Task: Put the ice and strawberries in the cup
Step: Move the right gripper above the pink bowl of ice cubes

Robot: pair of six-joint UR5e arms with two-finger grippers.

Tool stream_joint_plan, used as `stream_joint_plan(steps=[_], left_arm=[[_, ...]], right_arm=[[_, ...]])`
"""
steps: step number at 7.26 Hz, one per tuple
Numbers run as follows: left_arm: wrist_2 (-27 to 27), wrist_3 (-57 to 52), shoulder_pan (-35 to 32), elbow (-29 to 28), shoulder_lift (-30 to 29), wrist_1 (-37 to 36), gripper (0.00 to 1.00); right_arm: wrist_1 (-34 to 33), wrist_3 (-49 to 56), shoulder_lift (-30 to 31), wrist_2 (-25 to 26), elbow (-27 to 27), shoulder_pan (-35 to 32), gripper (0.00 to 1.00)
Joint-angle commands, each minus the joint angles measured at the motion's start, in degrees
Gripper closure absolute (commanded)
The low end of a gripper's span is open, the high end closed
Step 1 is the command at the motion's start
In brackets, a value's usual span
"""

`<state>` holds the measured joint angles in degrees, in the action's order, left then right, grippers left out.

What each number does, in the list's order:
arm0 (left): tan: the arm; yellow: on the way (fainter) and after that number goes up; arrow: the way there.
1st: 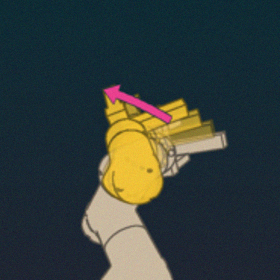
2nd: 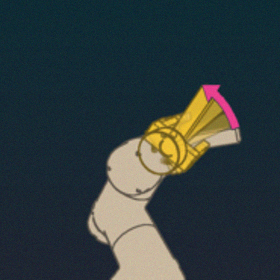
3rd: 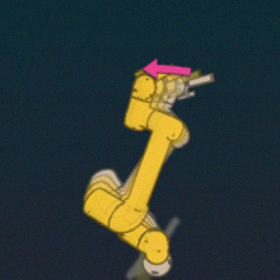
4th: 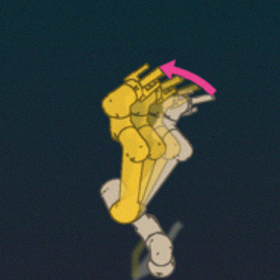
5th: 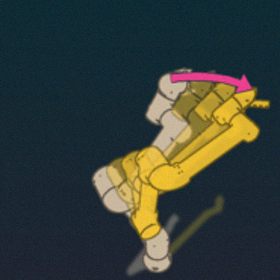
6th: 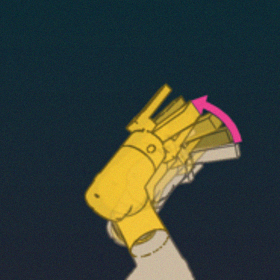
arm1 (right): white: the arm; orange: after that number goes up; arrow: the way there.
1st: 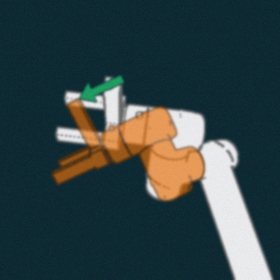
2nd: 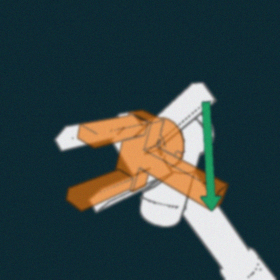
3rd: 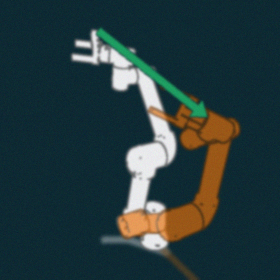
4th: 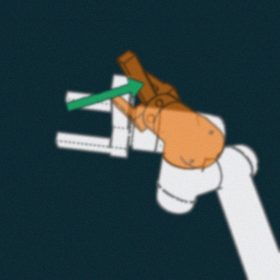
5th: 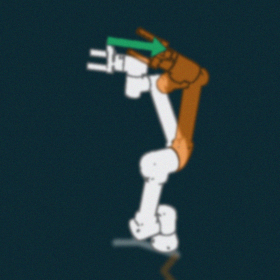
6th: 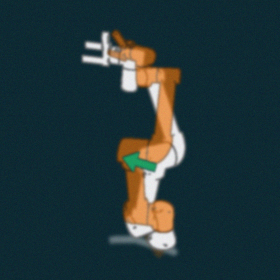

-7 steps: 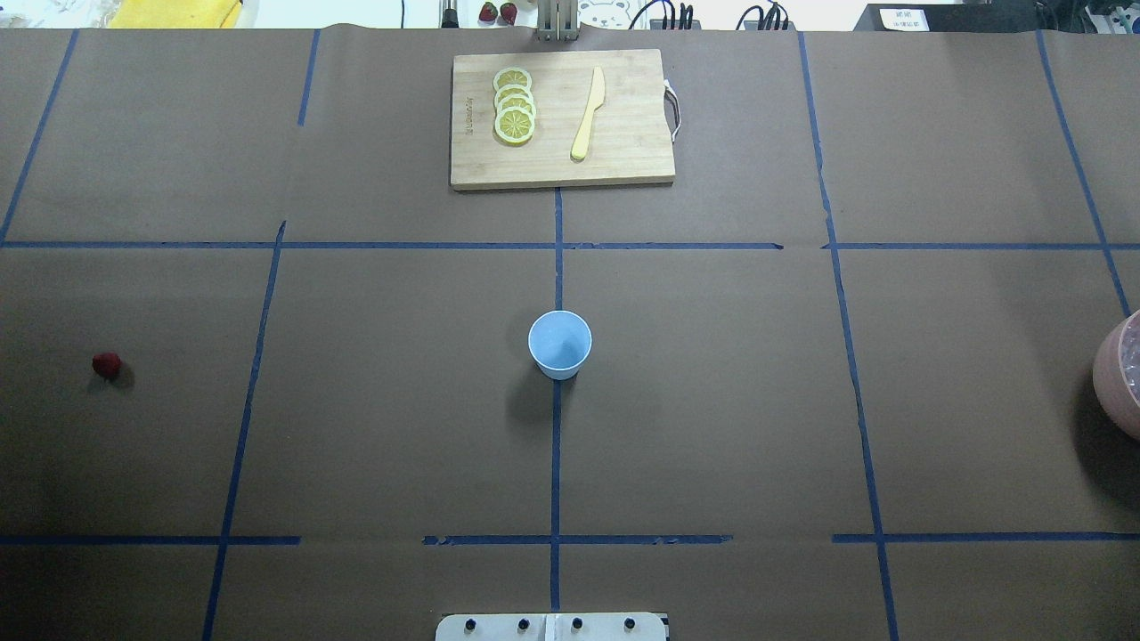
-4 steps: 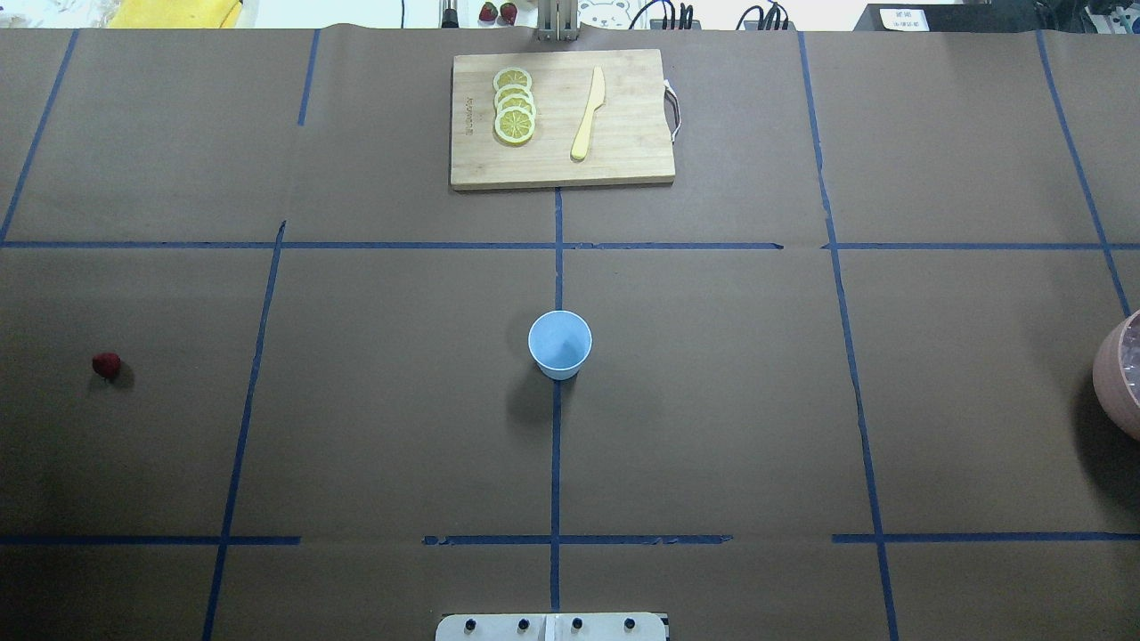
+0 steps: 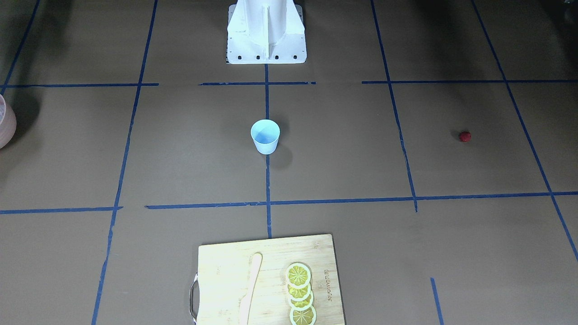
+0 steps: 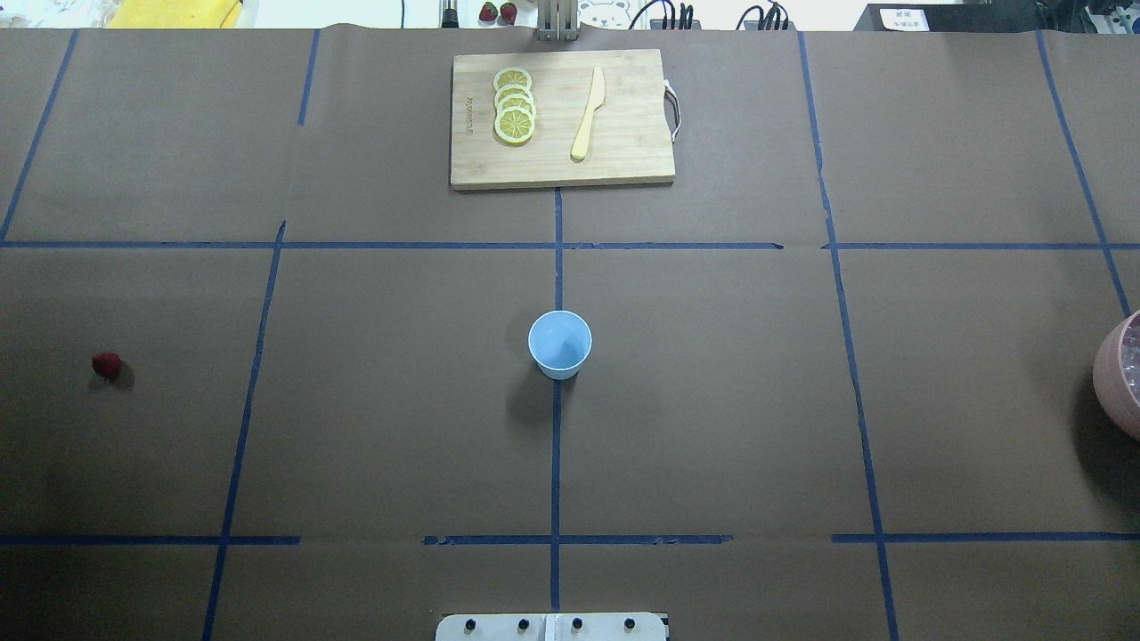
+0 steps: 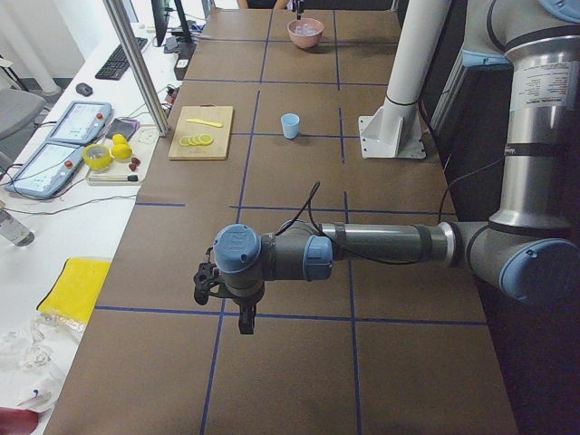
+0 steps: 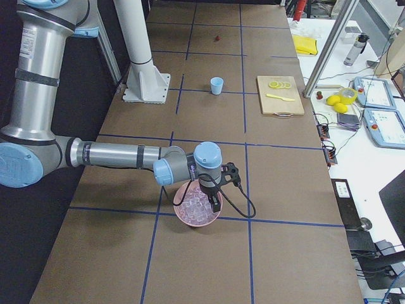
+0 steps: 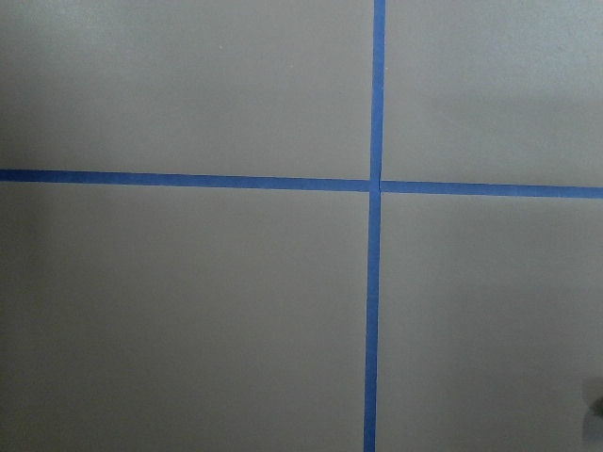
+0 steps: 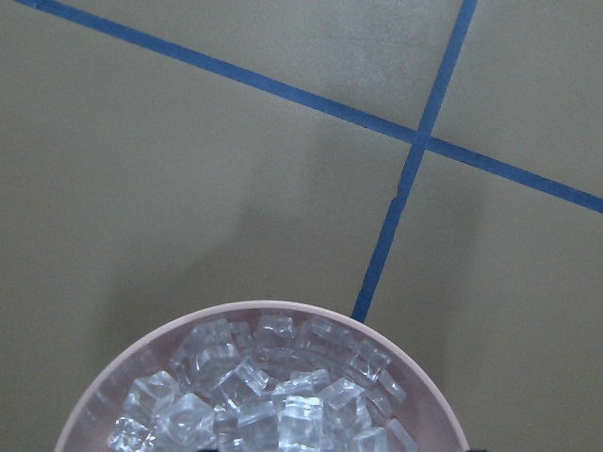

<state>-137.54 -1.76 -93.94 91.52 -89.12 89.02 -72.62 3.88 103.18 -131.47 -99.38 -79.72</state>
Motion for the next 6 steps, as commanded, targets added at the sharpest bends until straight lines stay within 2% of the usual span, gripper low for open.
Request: stream_joint_plan(steps=[1,4,6], left_arm=[[0.1,0.0,0.1,0.1,0.0,0.0,0.00],[0.1,0.0,0.1,0.1,0.0,0.0,0.00],[0.0,0.0,0.1,0.1,0.0,0.0,0.00]], right_arm=[[0.0,0.3,0.1,0.4,1.1,2.1,0.18],[0.0,0.3,-0.5,2.3,1.5,3.8,0.27],[0.1,0.3,-0.6,2.6,2.4,5.1,0.28]])
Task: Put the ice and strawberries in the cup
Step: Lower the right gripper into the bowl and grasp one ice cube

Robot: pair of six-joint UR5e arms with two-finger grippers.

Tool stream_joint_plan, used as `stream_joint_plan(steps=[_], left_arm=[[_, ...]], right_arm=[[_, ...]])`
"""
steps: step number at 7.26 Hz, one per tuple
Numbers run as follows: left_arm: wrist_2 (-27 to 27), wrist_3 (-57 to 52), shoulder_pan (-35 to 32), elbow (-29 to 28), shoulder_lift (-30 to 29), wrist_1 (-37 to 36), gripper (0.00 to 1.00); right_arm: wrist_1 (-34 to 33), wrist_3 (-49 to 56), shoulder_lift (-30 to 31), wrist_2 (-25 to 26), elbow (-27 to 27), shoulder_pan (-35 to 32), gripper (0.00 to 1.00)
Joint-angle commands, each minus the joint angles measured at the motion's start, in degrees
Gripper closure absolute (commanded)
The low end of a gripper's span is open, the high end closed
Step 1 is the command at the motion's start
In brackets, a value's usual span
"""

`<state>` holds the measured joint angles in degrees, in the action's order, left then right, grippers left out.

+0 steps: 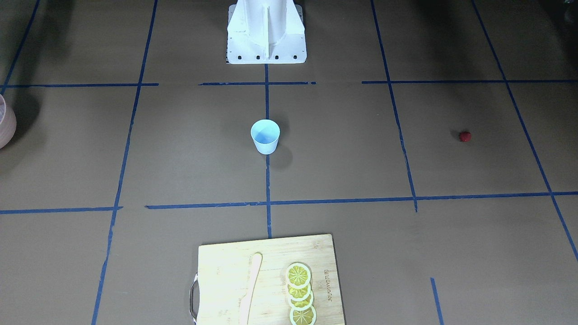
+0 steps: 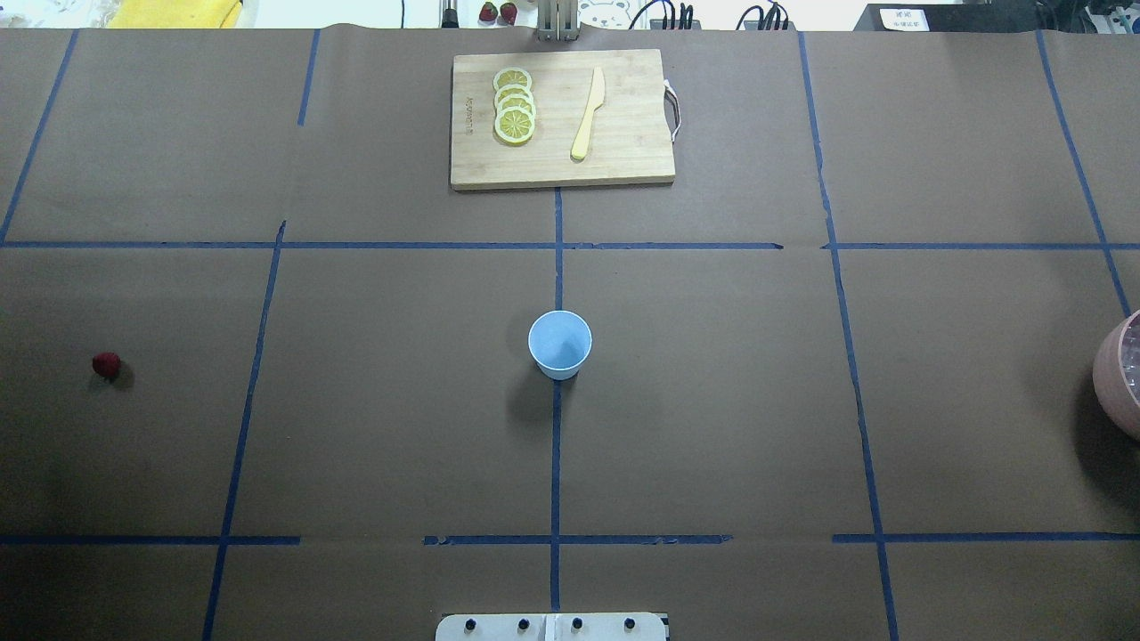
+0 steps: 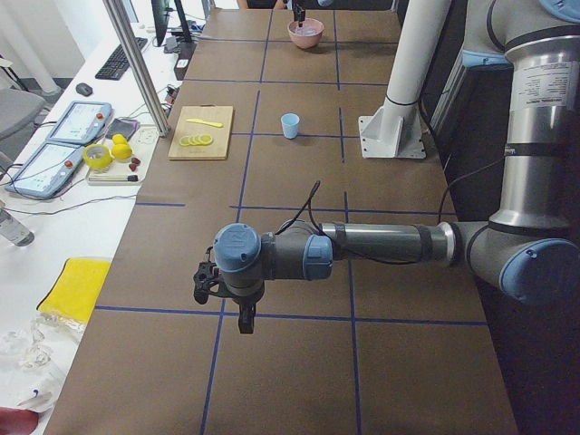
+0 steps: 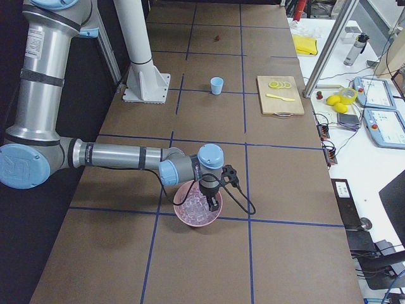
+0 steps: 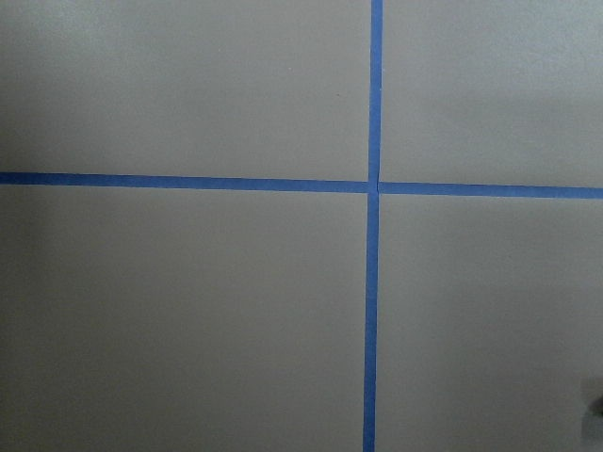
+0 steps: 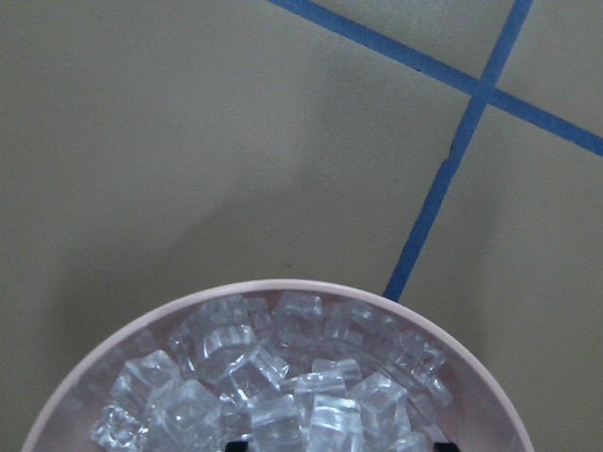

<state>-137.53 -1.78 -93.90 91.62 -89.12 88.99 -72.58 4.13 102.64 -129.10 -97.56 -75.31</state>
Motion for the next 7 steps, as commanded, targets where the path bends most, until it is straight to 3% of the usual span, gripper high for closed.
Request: stream_joint_plan(steps=[1,7], left_arm=[[0.0,0.0,-0.1,0.0,-0.1,0.0,0.00],[0.0,-0.2,0.0,0.0,0.0,0.0,0.00]], right_arm=[[0.1,0.1,-0.1,0.3,0.7,0.8,0.28],[0.1,0.0,-0.1,1.3,1.8,2.4,0.34]])
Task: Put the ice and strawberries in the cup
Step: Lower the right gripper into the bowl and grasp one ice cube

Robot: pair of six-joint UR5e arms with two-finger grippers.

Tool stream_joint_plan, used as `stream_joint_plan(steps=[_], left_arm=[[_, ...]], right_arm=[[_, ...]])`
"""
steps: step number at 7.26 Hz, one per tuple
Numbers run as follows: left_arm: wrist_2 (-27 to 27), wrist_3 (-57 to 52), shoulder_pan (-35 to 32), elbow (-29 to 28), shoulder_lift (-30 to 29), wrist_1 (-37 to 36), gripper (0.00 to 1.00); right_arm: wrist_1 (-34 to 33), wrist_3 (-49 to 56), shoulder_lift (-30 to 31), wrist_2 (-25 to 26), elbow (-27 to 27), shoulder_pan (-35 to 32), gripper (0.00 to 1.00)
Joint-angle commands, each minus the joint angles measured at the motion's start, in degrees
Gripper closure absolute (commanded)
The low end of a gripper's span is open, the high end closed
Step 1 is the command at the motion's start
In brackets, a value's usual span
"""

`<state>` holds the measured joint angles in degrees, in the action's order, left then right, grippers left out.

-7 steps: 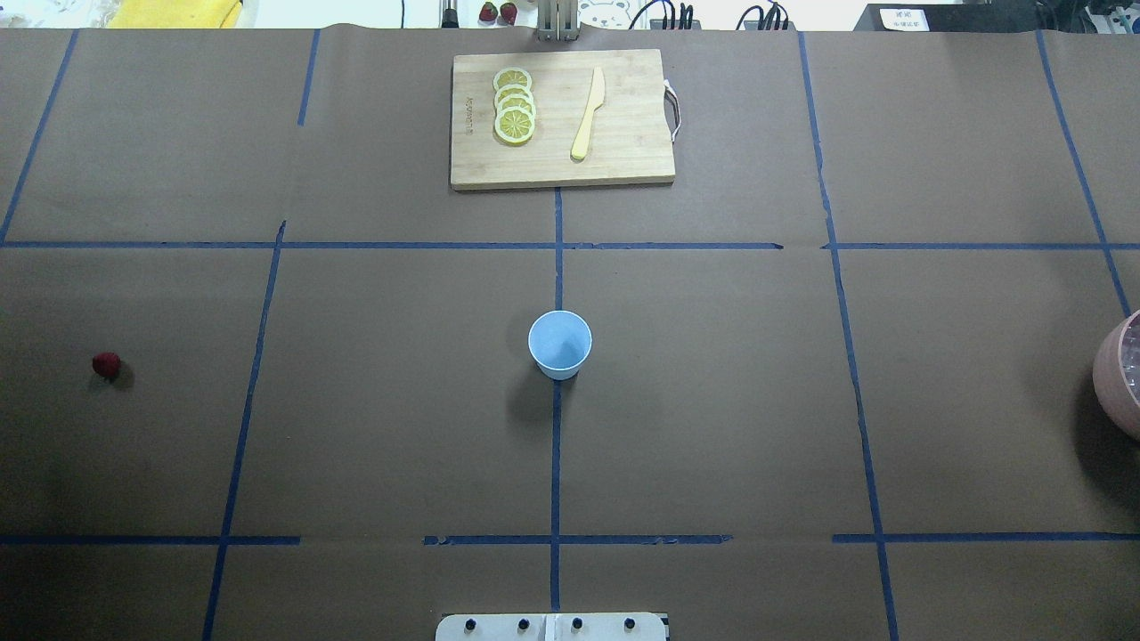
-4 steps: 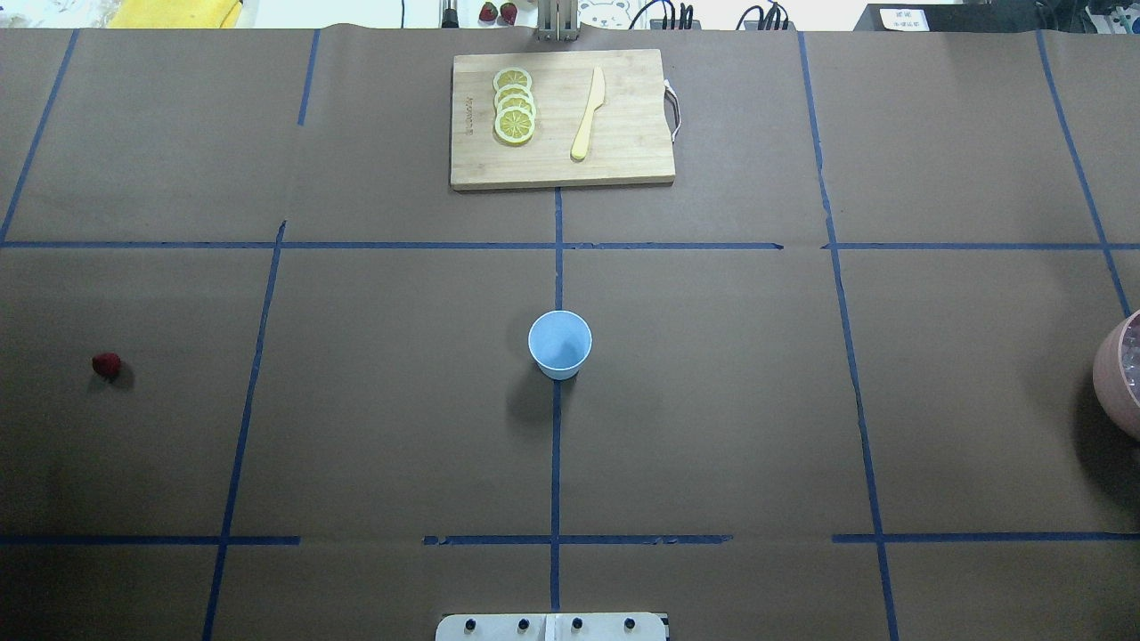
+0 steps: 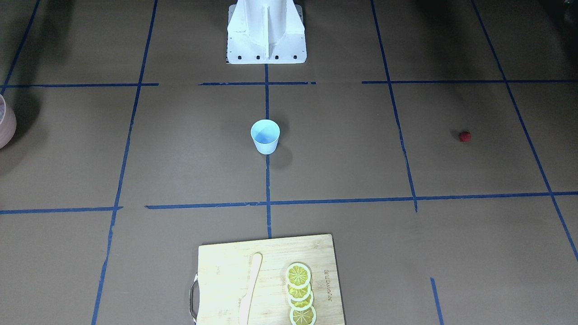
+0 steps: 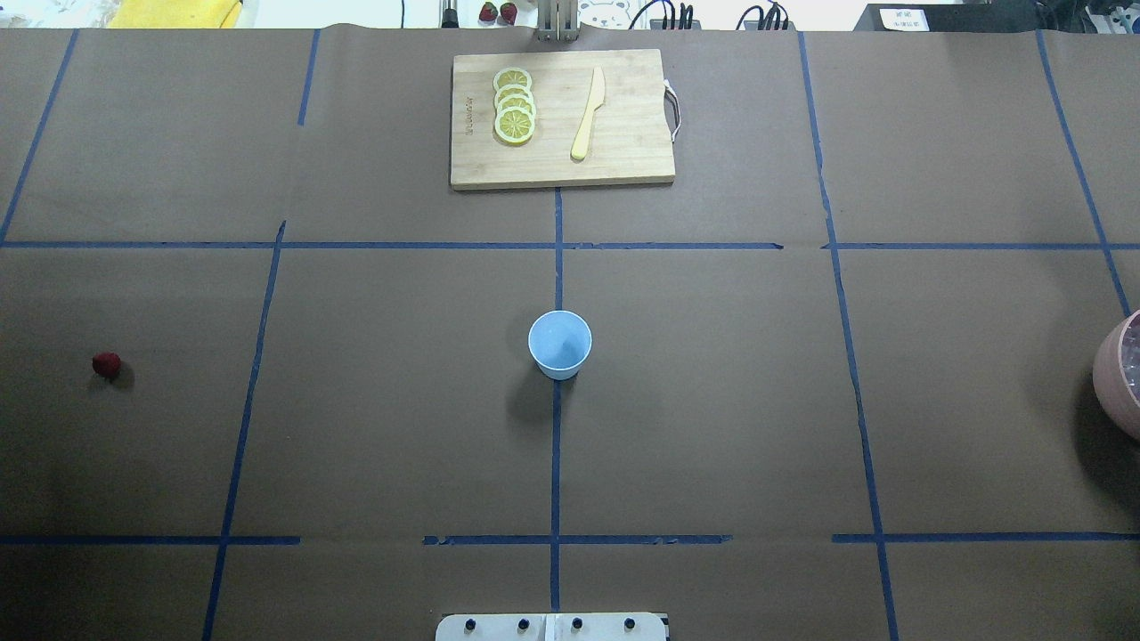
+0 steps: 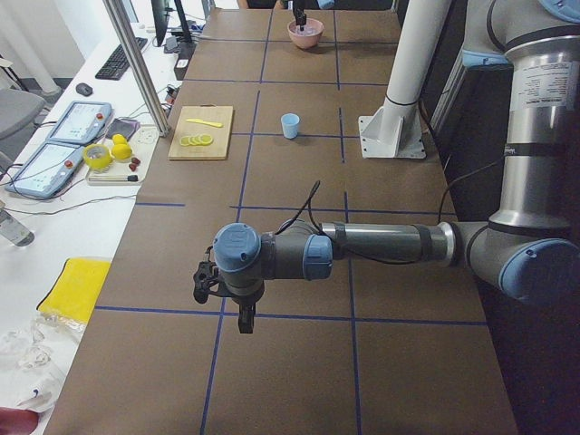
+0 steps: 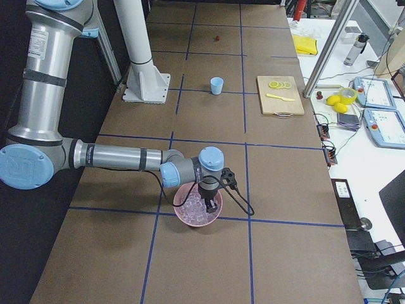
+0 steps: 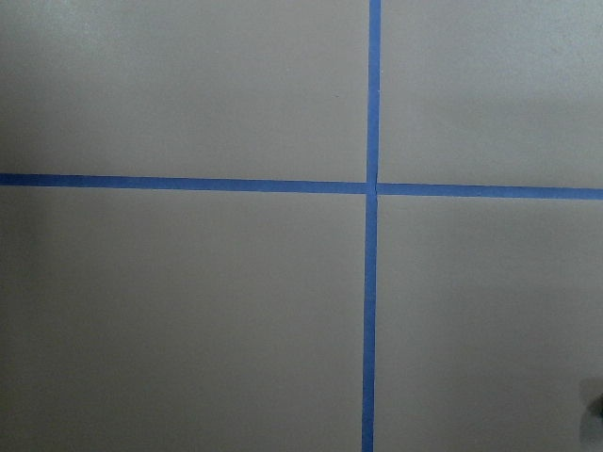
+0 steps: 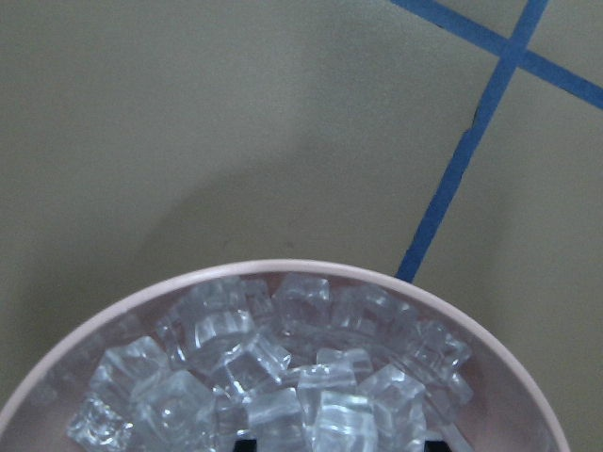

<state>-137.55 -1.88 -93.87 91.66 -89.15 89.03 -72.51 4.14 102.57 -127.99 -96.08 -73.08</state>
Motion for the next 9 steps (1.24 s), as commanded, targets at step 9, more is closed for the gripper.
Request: stream_joint_plan(steps=[9], left_arm=[[0.0,-0.1,-0.1,0.1,0.0,0.0,0.00]], right_arm=[[0.1,0.2,0.0,-0.1,0.7,0.3,0.48]])
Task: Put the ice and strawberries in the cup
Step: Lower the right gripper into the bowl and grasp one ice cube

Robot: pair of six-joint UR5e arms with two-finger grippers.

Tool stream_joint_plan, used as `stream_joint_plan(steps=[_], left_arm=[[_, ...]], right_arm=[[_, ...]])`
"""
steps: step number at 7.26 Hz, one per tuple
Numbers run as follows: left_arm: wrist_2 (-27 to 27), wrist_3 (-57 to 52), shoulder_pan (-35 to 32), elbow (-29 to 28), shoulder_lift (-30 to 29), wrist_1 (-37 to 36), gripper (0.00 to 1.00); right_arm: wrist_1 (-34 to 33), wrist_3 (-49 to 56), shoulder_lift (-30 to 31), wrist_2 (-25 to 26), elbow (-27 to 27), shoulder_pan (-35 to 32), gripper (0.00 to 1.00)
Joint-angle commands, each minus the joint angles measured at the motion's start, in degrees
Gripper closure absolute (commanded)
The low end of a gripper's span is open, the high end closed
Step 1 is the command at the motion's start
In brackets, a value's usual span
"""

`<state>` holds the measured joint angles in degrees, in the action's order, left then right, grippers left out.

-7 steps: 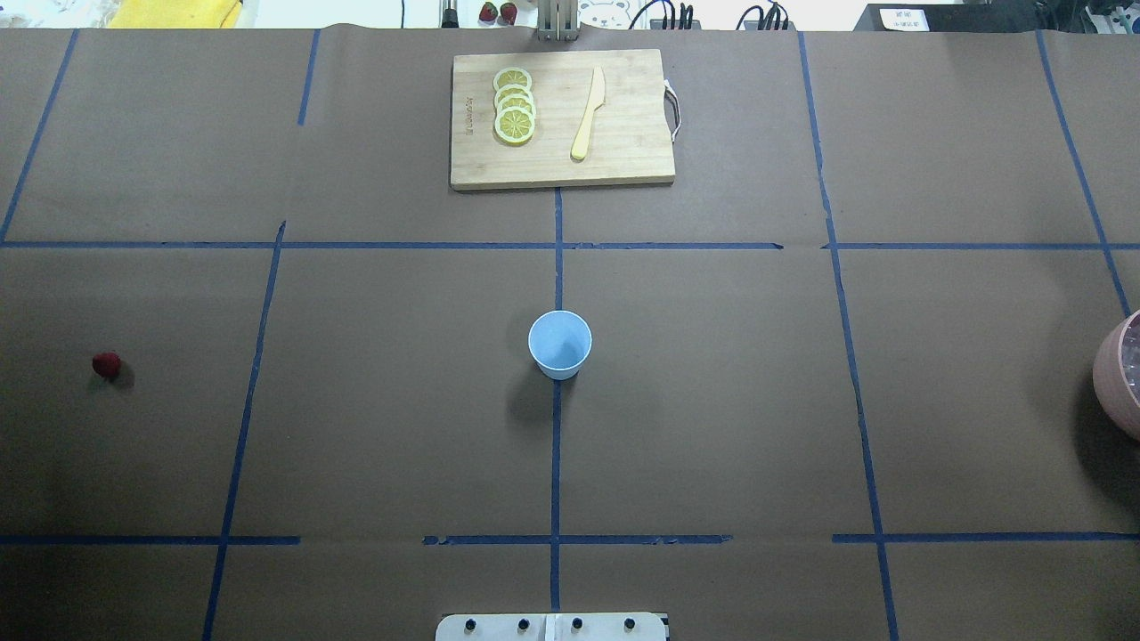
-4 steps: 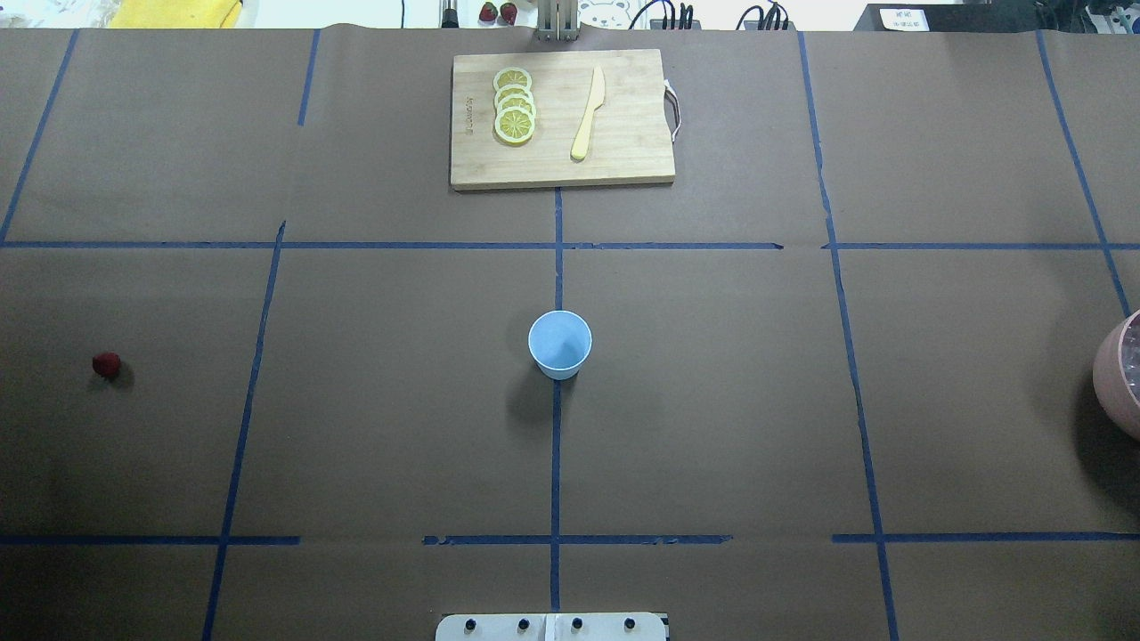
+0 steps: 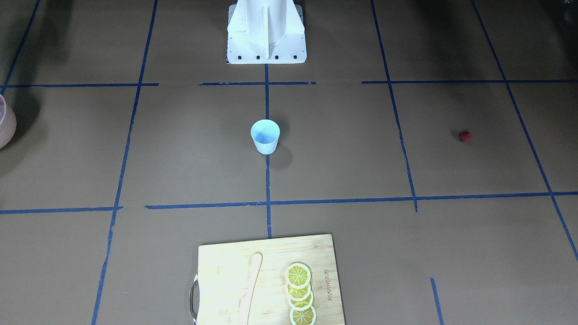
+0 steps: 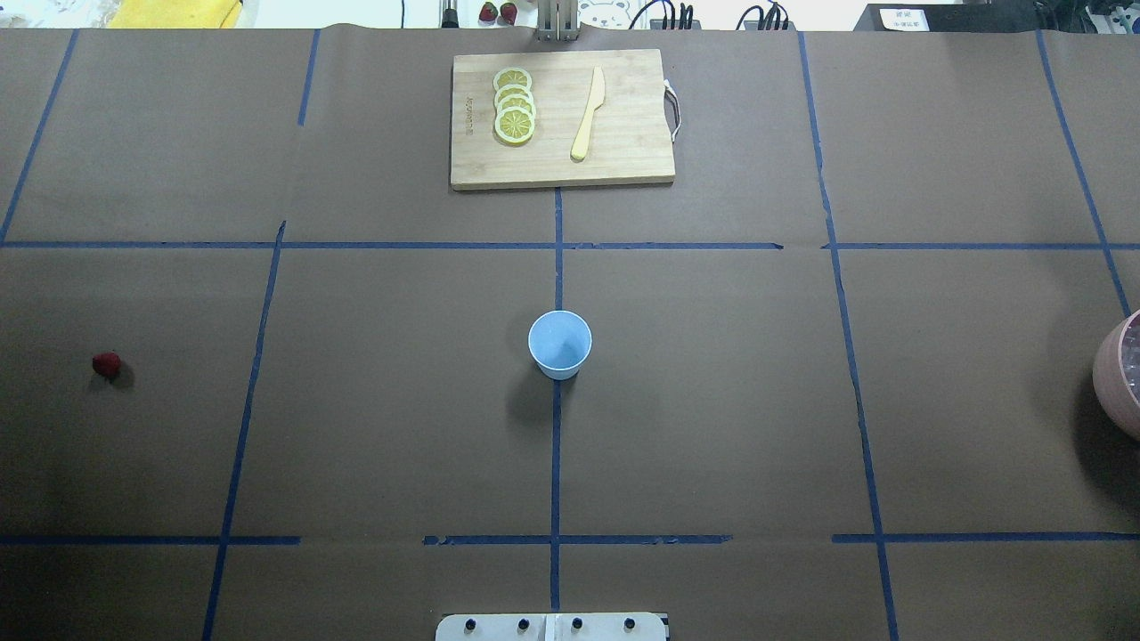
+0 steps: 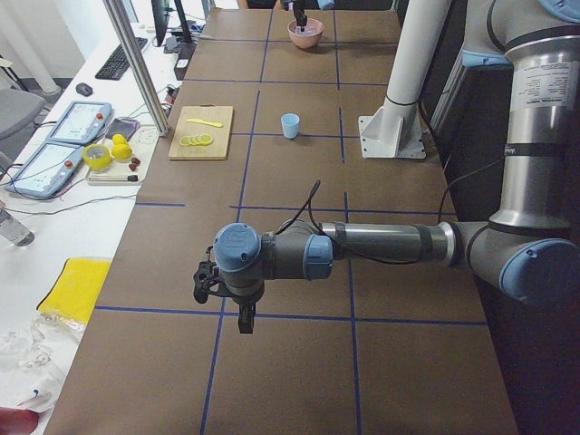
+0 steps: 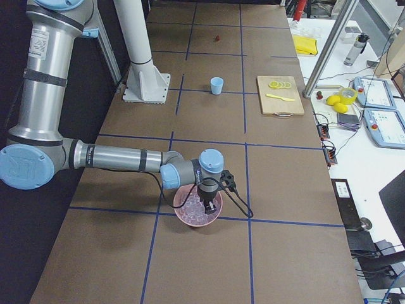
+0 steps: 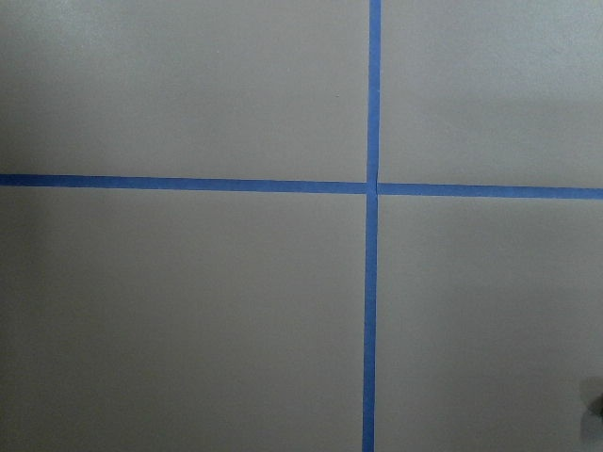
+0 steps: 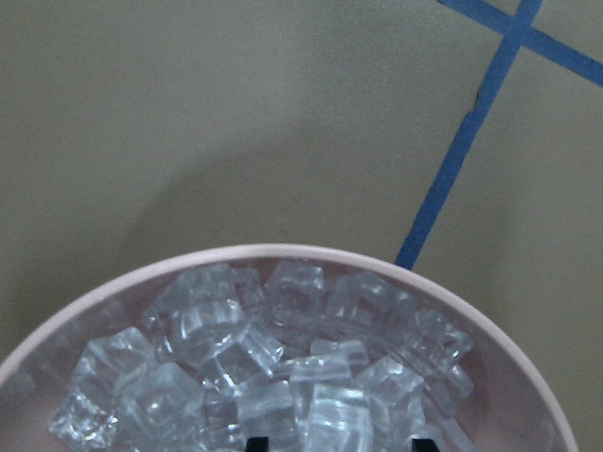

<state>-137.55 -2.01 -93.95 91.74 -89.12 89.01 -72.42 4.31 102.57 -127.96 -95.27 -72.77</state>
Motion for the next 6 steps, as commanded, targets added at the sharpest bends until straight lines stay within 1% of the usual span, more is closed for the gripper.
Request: stream_joint_plan(steps=[1,2,3,4,5,6], left_arm=[[0.0,0.1,0.0,0.0,0.0,0.0,0.00],[0.0,0.1,0.0,0.0,0.0,0.0,0.00],[0.0,0.1,0.0,0.0,0.0,-0.1,0.00],[-0.1,0.3,0.1,0.0,0.0,0.0,0.00],[-0.1,0.3,0.0,0.1,0.0,0.0,0.00],[-0.1,0.3,0.0,0.1,0.0,0.0,0.00]], right_arm=[[0.0,0.1,0.0,-0.1,-0.4,0.0,0.63],[0.0,0.2,0.0,-0.1,-0.6,-0.1,0.84],[0.0,0.4,0.0,-0.2,-0.7,-0.2,0.98],[-0.1,1.7,-0.2,-0.1,-0.7,-0.2,1.00],[-0.8,1.8,-0.2,-0.7,-2.7,-1.2,1.00],[-3.5,1.8,-0.1,-2.1,-6.2,-2.9,1.00]])
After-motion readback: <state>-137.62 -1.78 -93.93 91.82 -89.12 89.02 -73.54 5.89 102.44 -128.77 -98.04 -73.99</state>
